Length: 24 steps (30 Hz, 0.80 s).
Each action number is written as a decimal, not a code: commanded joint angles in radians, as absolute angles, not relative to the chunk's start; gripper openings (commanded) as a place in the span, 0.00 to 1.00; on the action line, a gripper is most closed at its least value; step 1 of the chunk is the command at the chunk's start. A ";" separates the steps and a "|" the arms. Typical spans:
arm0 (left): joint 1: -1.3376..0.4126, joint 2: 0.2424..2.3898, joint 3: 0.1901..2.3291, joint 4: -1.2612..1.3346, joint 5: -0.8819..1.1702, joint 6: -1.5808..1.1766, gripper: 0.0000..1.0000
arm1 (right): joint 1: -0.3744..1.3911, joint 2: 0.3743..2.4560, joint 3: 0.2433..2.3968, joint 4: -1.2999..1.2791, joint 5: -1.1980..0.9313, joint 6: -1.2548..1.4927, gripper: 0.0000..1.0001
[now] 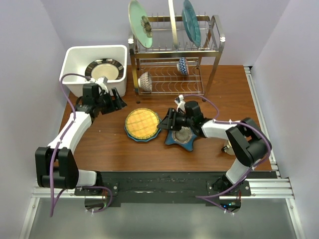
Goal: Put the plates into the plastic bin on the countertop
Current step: Pick up the plate at the center of the board.
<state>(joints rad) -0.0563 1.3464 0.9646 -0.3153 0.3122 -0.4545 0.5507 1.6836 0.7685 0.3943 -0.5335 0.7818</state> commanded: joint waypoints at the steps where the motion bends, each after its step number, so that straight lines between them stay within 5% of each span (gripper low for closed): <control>1: -0.081 1.341 0.945 -0.244 0.304 -0.469 0.78 | 0.555 1.723 0.810 0.465 -0.526 0.811 0.55; 24: -0.133 1.370 0.877 -0.232 0.298 -0.472 0.77 | 0.557 1.885 0.831 0.607 -0.465 0.900 0.36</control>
<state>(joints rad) -0.1204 1.3682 0.8879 -0.2749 0.2985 -0.4625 0.5514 1.8580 0.8082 0.5690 -0.4892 0.8902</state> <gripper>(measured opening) 0.770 0.372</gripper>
